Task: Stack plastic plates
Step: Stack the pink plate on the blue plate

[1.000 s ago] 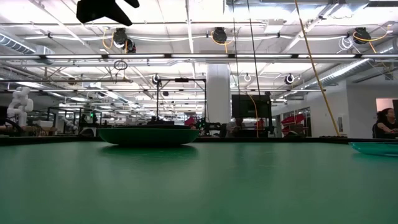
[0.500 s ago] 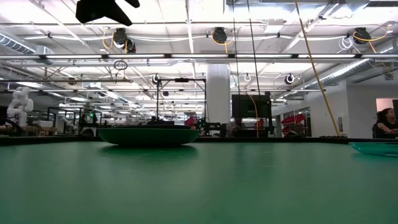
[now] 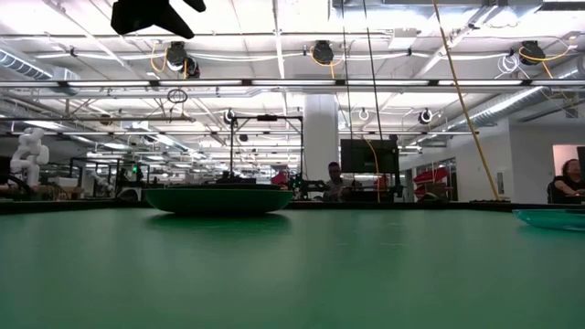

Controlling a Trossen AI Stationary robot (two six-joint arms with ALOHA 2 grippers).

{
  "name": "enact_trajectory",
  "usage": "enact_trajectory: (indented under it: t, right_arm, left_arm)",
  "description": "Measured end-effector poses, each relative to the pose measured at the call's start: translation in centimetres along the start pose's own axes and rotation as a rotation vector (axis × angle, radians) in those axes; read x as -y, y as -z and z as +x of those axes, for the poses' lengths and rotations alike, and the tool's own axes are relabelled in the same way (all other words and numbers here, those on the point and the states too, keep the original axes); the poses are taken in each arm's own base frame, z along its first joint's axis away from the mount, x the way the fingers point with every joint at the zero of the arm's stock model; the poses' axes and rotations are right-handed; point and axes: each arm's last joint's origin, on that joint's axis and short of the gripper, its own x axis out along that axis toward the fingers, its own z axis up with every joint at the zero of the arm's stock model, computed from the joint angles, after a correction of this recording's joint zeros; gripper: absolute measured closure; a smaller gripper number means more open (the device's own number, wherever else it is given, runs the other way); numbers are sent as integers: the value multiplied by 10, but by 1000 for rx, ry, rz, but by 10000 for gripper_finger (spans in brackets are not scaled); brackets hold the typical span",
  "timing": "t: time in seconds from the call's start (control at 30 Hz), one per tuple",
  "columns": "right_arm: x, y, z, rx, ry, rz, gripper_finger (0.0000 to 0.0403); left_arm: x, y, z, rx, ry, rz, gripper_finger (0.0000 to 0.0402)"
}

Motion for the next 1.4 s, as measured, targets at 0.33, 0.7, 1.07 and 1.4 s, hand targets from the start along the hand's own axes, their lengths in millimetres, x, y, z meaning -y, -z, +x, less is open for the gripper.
enact_trajectory:
  t: [0.33, 0.7, 1.07, 1.4]
  right_arm:
    - [-4, 1, 3, 11, -40, -36, 347]
    - [-12, 2, 2, 41, -144, -52, 399]
    - [-27, 2, -3, 89, -314, -13, 401]
    - [-35, -18, -26, 206, -436, 47, 402]
  left_arm:
    - [0, 0, 0, 3, -2, 1, 199]
    - [-1, -2, 0, 52, -42, 8, 199]
    - [-1, -2, 2, 59, -58, 6, 199]
    - [4, 1, 15, 50, -67, -17, 199]
